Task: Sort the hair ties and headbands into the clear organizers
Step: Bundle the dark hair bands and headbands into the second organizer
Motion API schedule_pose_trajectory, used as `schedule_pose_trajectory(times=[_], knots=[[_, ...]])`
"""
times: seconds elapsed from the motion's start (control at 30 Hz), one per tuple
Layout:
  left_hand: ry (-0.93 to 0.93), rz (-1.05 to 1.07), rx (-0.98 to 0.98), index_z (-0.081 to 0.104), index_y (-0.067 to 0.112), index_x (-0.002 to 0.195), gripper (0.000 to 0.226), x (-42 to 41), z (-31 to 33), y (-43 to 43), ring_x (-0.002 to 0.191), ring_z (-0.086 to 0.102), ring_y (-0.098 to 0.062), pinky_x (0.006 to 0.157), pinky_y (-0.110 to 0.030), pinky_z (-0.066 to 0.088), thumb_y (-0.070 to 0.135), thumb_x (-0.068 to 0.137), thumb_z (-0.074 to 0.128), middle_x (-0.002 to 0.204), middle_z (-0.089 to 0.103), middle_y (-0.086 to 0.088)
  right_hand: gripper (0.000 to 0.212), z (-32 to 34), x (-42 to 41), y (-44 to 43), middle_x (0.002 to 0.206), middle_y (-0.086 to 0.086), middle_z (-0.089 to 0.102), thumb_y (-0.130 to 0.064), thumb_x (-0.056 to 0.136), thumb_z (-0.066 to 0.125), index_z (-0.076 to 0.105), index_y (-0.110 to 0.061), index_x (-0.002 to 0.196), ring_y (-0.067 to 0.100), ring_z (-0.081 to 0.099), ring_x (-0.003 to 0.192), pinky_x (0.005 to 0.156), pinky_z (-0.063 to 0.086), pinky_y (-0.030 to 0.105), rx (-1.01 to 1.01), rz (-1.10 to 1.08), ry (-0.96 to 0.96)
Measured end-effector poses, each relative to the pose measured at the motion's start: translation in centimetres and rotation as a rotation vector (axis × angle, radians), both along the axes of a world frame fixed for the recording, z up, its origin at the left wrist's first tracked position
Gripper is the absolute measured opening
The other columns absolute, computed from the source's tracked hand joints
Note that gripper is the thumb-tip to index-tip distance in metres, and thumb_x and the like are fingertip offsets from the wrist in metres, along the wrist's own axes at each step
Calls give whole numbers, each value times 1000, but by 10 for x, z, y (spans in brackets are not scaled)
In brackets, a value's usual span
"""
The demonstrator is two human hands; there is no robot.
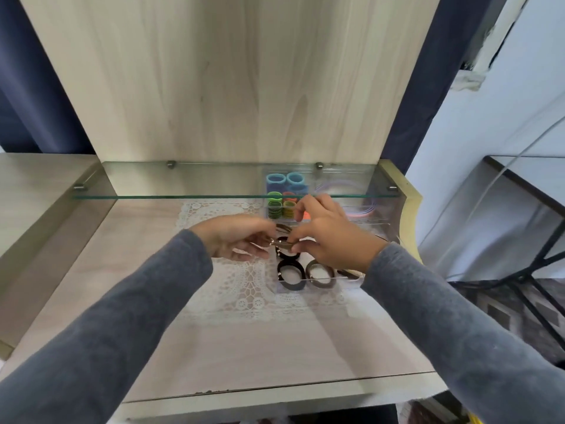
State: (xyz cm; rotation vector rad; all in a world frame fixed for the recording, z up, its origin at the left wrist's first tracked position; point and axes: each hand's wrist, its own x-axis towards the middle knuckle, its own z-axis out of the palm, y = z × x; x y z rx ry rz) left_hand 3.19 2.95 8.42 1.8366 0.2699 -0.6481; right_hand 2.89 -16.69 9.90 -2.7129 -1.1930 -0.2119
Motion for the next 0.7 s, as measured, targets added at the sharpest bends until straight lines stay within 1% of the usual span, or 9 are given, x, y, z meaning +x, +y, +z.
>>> schedule_pose_trajectory(times=[0.07, 0.13, 0.17, 0.23, 0.3, 0.43, 0.57, 0.63, 0.7], knots=[[-16, -45, 118, 56, 19, 76, 18, 5, 0, -15, 68, 67, -9, 65, -21, 47, 26, 93, 58, 74, 60, 5, 19, 0, -1, -11, 116, 4, 43, -34, 89, 64, 73, -27, 105, 24, 31, 112, 90, 16, 27, -52, 9, -14], [-32, -73, 191, 55, 18, 74, 24, 10, 2, -27, 58, 62, -10, 53, -17, 49, 28, 95, 56, 73, 59, 4, 17, -2, -2, -17, 116, 5, 43, -32, 88, 66, 74, -26, 102, 25, 32, 112, 90, 16, 28, -61, 22, -43], [-43, -87, 226, 55, 17, 75, 24, 13, 3, -33, 54, 59, -10, 47, -17, 48, 29, 96, 55, 73, 59, 2, 15, -4, -1, -20, 115, 6, 45, -30, 87, 68, 74, -24, 99, 27, 34, 112, 91, 20, 30, -56, 25, -61], [-64, -122, 287, 55, 16, 77, 25, 20, 4, -45, 49, 57, -9, 42, -16, 45, 31, 97, 55, 74, 58, 1, 10, -9, 1, -26, 111, 8, 48, -26, 82, 73, 76, -23, 91, 30, 40, 108, 90, 31, 39, -57, 23, -109], [-81, -149, 332, 55, 15, 80, 24, 26, 4, -53, 46, 57, -8, 43, -16, 46, 30, 98, 53, 75, 59, 0, 7, -14, 4, -31, 105, 9, 51, -23, 77, 76, 76, -23, 84, 33, 46, 103, 83, 37, 43, -51, 21, -157], [-164, -191, 423, 62, 14, 87, 17, 36, 5, -63, 43, 59, -6, 46, -16, 47, 25, 98, 54, 72, 64, 1, 9, -22, 9, -42, 96, 9, 54, -22, 71, 81, 75, -23, 78, 33, 52, 93, 74, 43, 44, -6, -8, -213], [-228, -230, 502, 69, 11, 92, 12, 43, -3, -67, 65, 66, -18, 59, -24, 54, 22, 91, 64, 76, 69, -5, 12, -30, 17, -50, 93, 7, 54, -21, 68, 82, 75, -25, 77, 33, 53, 90, 71, 42, 43, 11, -63, -236], [-248, -226, 503, 70, 8, 94, 15, 43, -9, -69, 68, 68, -20, 63, -27, 56, 23, 90, 67, 78, 73, -8, 12, -36, 20, -52, 91, 7, 54, -21, 68, 83, 75, -25, 76, 34, 53, 87, 70, 42, 42, 11, -75, -240], [-278, -207, 508, 70, 7, 94, 18, 44, -15, -71, 65, 69, -20, 61, -27, 57, 24, 90, 70, 72, 73, -7, 12, -40, 23, -52, 89, 7, 55, -22, 67, 84, 75, -25, 75, 34, 54, 86, 69, 41, 41, 9, -83, -240]])
